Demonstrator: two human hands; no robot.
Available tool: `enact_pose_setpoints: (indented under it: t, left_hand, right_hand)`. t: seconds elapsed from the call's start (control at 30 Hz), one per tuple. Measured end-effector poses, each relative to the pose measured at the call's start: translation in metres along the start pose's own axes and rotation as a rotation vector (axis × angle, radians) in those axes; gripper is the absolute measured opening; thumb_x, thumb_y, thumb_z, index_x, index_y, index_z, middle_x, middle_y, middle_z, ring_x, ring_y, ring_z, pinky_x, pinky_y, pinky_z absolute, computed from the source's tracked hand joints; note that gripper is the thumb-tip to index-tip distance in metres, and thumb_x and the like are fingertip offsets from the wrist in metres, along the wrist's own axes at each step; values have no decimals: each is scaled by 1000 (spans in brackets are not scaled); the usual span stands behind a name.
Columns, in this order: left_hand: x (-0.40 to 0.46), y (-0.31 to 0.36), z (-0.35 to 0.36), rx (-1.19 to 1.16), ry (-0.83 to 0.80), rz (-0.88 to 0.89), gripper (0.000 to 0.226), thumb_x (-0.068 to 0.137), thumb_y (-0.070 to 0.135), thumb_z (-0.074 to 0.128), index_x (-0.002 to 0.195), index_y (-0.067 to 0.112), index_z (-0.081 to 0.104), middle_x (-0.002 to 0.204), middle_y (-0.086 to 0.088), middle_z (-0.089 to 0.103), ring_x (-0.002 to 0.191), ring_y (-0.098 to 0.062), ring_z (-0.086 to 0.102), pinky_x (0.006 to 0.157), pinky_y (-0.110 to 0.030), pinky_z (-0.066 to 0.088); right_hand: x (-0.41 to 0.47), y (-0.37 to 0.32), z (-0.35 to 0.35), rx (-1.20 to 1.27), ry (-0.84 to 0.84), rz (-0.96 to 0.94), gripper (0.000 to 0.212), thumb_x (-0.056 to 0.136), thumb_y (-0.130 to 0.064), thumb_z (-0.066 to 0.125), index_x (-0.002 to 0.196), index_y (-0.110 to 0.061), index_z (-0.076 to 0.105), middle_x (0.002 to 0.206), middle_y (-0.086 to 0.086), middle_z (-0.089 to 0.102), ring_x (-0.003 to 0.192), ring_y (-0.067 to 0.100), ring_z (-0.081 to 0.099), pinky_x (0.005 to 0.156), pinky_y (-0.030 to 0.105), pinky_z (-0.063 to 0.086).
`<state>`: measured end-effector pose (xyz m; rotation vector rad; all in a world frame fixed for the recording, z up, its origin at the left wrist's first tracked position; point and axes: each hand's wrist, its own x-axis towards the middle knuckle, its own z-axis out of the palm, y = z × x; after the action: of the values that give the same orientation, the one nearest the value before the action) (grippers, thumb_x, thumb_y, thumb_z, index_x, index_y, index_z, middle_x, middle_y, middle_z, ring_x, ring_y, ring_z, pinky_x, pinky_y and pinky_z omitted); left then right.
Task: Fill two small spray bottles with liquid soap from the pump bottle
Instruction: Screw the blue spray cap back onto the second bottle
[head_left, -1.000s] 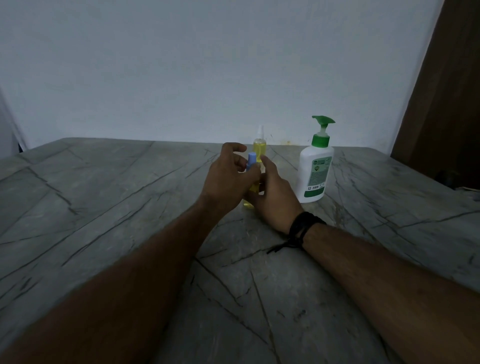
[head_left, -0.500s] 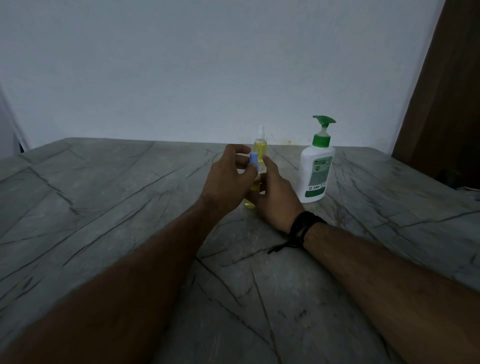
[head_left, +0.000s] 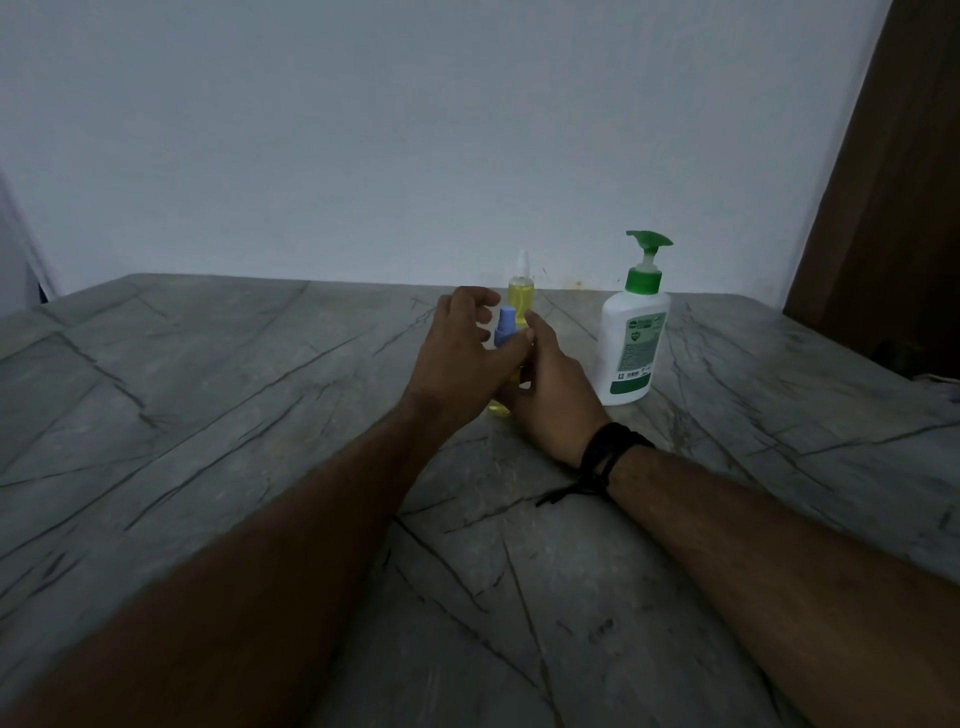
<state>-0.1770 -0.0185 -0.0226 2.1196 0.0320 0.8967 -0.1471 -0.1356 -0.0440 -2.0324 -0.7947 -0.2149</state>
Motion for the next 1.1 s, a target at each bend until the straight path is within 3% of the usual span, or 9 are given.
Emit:
enact_pose_setpoints:
  t: [0.1,0.27,0.4,0.5,0.6,0.83,1.1]
  left_hand:
    - [1,1,-2,13,-9,-43,49,85,34,73,123,20,47,90,10,59,83,-5,58,64,-14,41]
    - [-1,0,-2,-6,-40,10,35,91,27,64,121,18,49,106,6,63,90,-4,59,68,-12,46]
    - [-1,3,0,-13,-18,-6,45,84,34,74,119,21,51,102,10,57,90,-8,59,74,-23,53]
    - [2,5,-4,7,-18,-78,47,83,37,75,119,22,50,85,16,57,75,1,57,61,-14,47]
    - [4,7,-6,-3,-4,-64,43,82,33,76,113,22,50,83,15,59,69,3,57,49,-7,42]
    - [5,7,-10,-12,-46,-19,34,83,26,76,104,16,51,78,14,62,77,-8,65,70,-30,56]
    - [0,-3,-9,-114,-99,-54,37,85,29,74,112,16,53,103,4,67,91,-7,68,74,-26,59]
  right_hand:
    - [0,-1,-1,12,-8,4,88,93,-26,69,159,-15,11,141,9,59,123,25,61,103,36,49]
    - [0,1,1,-13,-11,-2,90,93,-25,69,160,-14,10,131,10,65,114,25,64,99,41,51]
    - [0,2,-1,1,-13,14,89,94,-25,68,160,-13,9,145,10,56,125,25,60,106,36,48]
    - [1,1,-2,-1,-24,32,87,95,-27,67,160,-16,10,145,10,56,128,26,58,105,33,46]
    - [3,2,-1,0,-18,29,83,94,-30,68,158,-18,17,142,9,59,127,28,58,106,42,48]
    - [5,3,-2,-57,-48,27,69,95,-36,64,153,-23,28,134,9,63,119,29,61,101,45,49]
    - [5,3,1,-46,-56,37,76,95,-38,63,157,-21,22,142,7,58,128,27,57,107,45,46]
